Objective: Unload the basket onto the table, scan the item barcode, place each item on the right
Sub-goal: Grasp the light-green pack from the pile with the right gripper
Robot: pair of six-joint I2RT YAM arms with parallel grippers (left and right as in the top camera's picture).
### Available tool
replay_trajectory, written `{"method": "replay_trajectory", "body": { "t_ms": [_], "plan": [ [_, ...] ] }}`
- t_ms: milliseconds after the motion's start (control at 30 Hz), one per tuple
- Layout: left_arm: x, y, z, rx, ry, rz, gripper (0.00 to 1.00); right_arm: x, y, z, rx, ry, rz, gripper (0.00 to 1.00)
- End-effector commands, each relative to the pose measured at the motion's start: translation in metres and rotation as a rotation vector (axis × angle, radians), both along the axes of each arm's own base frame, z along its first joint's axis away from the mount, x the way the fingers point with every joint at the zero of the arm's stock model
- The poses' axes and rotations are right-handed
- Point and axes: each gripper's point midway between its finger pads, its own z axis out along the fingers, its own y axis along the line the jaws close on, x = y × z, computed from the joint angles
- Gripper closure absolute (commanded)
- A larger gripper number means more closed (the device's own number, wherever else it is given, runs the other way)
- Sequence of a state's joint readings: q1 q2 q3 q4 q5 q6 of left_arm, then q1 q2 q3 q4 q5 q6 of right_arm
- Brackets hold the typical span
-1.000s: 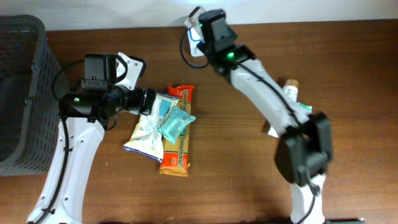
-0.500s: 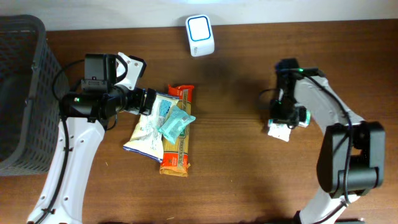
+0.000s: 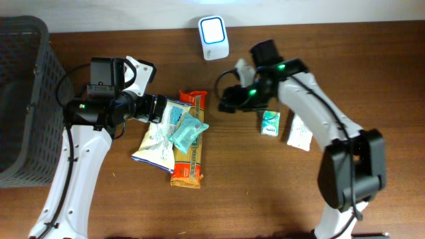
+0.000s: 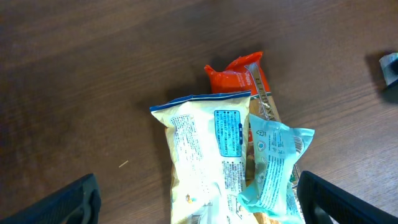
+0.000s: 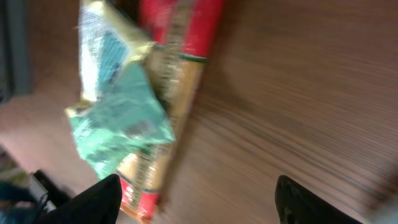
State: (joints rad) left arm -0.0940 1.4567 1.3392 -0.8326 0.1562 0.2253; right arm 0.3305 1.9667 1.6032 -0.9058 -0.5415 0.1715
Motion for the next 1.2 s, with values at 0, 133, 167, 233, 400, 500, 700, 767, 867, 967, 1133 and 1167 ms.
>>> {"method": "replay_trajectory", "body": {
  "t_ms": [0,133,167,233,400,500,700,767,867,967,1133,1167],
  "plan": [
    [0.001,0.001,0.006,0.007,-0.021,-0.009,0.01,-0.02,0.053,-0.006,0.097,0.053,0.088,0.23],
    [0.001,0.001,0.006,0.007,-0.021,-0.01,0.01,-0.026,0.092,-0.021,0.001,-0.006,0.06,0.23],
    [0.001,0.001,0.006,0.007,-0.021,-0.01,0.01,-0.026,0.1,-0.026,0.006,-0.014,0.074,0.25],
    [0.001,0.001,0.006,0.007,-0.021,-0.01,0.01,-0.028,0.108,-0.045,-0.011,-0.003,0.09,0.27],
    [0.001,0.001,0.006,0.007,-0.021,-0.009,0.01,-0.043,0.12,-0.087,-0.049,0.038,0.167,0.39],
    [0.001,0.001,0.006,0.007,-0.021,-0.009,0.01,-0.043,0.112,-0.088,-0.061,0.053,0.163,0.89],
    [0.001,0.001,0.006,0.007,-0.021,-0.009,0.01,-0.04,0.07,-0.069,-0.089,0.067,0.199,0.96],
    [0.001,0.001,0.006,0.007,-0.021,-0.009,0.01,-0.036,0.05,-0.042,-0.095,0.005,0.282,0.96],
    [0.001,0.001,0.006,0.007,-0.021,-0.009,0.01,-0.039,0.01,-0.017,-0.16,-0.11,0.519,0.96],
    [0.001,0.001,0.006,0.007,-0.021,-0.009,0.01,-0.006,-0.022,-0.044,-0.339,-0.282,0.71,0.9],
    [0.001,0.001,0.006,0.007,-0.021,-0.009,0.01,0.008,0.014,-0.022,-0.157,-0.38,0.663,0.01],
    [0.001,0.001,0.006,0.007,-0.021,-0.009,0.01,-0.001,0.031,-0.013,-0.026,-0.263,0.515,0.01]
  ]
}}
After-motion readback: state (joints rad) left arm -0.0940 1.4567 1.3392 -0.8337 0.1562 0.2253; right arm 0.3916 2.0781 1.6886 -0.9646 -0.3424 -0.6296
